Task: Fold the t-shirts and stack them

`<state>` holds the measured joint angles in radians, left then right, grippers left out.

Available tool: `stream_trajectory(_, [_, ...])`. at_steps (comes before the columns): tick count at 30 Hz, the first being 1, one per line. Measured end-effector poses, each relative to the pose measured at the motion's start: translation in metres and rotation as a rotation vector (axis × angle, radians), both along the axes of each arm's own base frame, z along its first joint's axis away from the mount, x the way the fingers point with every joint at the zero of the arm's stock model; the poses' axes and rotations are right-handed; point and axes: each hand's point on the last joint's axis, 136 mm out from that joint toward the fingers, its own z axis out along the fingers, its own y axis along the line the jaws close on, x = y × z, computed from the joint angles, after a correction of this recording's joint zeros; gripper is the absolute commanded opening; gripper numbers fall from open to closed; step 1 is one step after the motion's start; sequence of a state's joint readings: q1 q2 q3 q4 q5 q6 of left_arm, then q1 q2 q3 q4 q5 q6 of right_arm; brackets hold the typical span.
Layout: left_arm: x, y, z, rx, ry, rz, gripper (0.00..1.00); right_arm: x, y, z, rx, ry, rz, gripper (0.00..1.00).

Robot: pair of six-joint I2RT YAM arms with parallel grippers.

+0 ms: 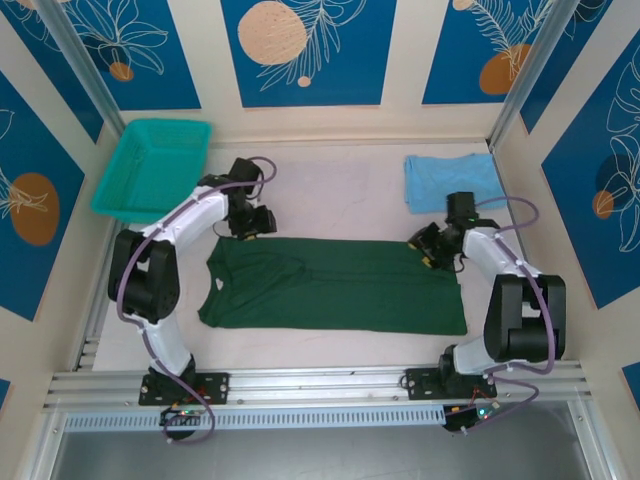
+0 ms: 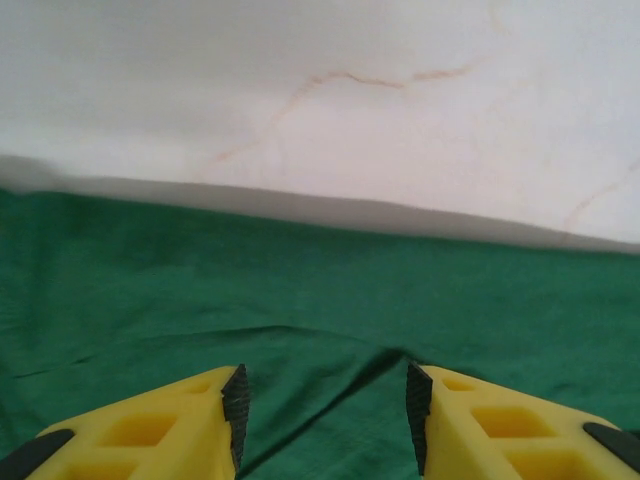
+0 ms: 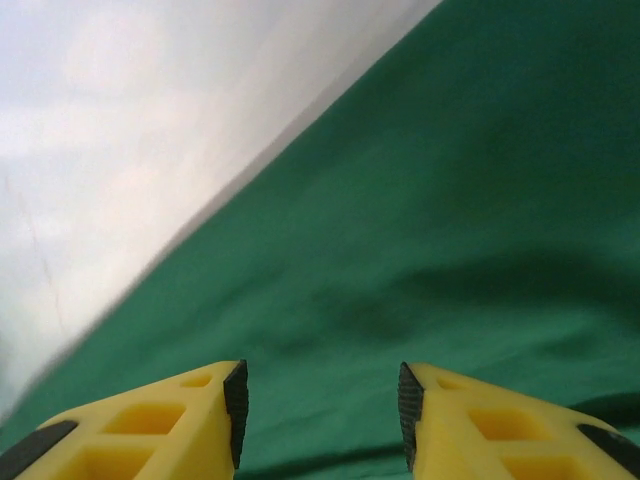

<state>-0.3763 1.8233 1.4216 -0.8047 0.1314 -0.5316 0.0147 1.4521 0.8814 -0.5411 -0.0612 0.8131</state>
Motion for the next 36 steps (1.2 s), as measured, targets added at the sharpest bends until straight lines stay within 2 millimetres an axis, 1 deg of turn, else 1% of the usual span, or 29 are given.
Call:
stream_trajectory(4, [-0.014, 0.0, -0.039, 0.035, 0.1, -0.042, 0.42, -0.013, 0.091, 0.005, 0.056, -0.023, 0.299, 0.44])
stream_trajectory(5, [-0.016, 0.001, -0.048, 0.042, 0.124, -0.045, 0.41, -0.015, 0.109, 0.007, 0.066, -0.027, 0.356, 0.42])
stream_trajectory(6, [-0.017, 0.003, -0.057, 0.05, 0.147, -0.048, 0.41, -0.016, 0.13, 0.008, 0.076, -0.03, 0.421, 0.39])
stream_trajectory(8, [-0.019, 0.006, -0.071, 0.062, 0.182, -0.047, 0.4, -0.009, 0.167, 0.011, 0.091, -0.043, 0.524, 0.37])
stream_trajectory(9, [-0.019, 0.008, -0.073, 0.061, 0.189, -0.044, 0.4, -0.003, 0.185, 0.012, 0.098, -0.053, 0.567, 0.36])
stream_trajectory(11, [-0.016, 0.009, -0.07, 0.045, 0.187, -0.035, 0.38, 0.011, 0.218, 0.013, 0.11, -0.076, 0.631, 0.35])
stream_trajectory(13, [-0.015, 0.011, -0.07, 0.033, 0.194, -0.026, 0.37, 0.023, 0.247, 0.011, 0.119, -0.091, 0.68, 0.35])
stream_trajectory(18, [-0.011, 0.016, -0.068, 0.022, 0.2, -0.024, 0.37, 0.045, 0.301, -0.003, 0.118, -0.102, 0.769, 0.35])
stream_trajectory(21, [-0.008, 0.023, -0.067, 0.021, 0.197, -0.014, 0.37, 0.05, 0.323, -0.01, 0.113, -0.103, 0.816, 0.35])
stream_trajectory(23, [-0.006, 0.027, -0.067, 0.017, 0.197, -0.007, 0.37, 0.046, 0.329, -0.015, 0.106, -0.09, 0.838, 0.35])
stream_trajectory(27, [-0.005, 0.029, -0.067, 0.003, 0.2, -0.001, 0.37, 0.036, 0.333, -0.022, 0.093, -0.054, 0.868, 0.35])
stream_trajectory(31, [-0.005, 0.029, -0.067, 0.001, 0.2, -0.002, 0.37, 0.028, 0.333, -0.024, 0.087, -0.03, 0.887, 0.33])
stream_trajectory(33, [-0.005, 0.029, -0.067, 0.0, 0.2, -0.002, 0.37, 0.024, 0.333, -0.025, 0.087, -0.024, 0.9, 0.3])
stream_trajectory(36, [-0.005, 0.029, -0.067, 0.002, 0.202, -0.003, 0.37, 0.018, 0.334, -0.027, 0.087, -0.015, 0.923, 0.24])
